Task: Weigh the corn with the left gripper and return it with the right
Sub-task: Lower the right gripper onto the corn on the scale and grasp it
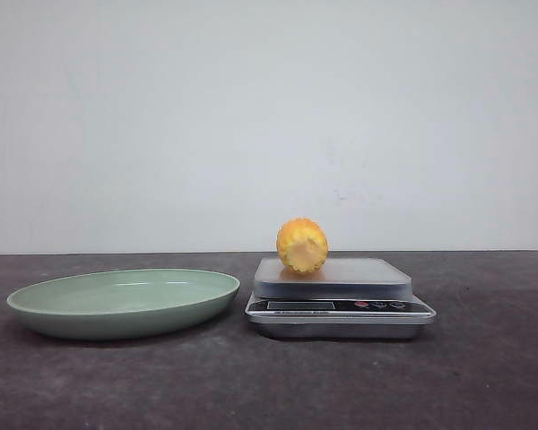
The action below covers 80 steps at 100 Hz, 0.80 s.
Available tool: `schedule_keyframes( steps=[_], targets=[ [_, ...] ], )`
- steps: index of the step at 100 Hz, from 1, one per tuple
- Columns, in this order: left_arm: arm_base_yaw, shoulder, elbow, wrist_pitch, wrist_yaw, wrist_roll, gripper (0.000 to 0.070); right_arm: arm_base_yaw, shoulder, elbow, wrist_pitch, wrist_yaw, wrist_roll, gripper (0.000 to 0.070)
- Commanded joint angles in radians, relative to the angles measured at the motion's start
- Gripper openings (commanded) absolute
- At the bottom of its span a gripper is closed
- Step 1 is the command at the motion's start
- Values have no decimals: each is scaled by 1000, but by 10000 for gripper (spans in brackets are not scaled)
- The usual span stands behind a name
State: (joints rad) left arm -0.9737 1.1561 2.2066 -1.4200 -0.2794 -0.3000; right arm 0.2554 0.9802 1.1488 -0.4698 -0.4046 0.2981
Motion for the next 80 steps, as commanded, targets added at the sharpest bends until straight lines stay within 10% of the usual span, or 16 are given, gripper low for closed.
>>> schedule_keyframes(
  steps=[1,28,80],
  targets=[
    [-12,-21,22,-35,-39,-18,700,45,85,9,58,28,60,670],
    [-12,-132,22,-34,-80,-19,700,169,428,53,159,202,95,670],
    [-12,-183,21,-39,-75,-12,700,273,780,116,121,258,175,641]
  ],
)
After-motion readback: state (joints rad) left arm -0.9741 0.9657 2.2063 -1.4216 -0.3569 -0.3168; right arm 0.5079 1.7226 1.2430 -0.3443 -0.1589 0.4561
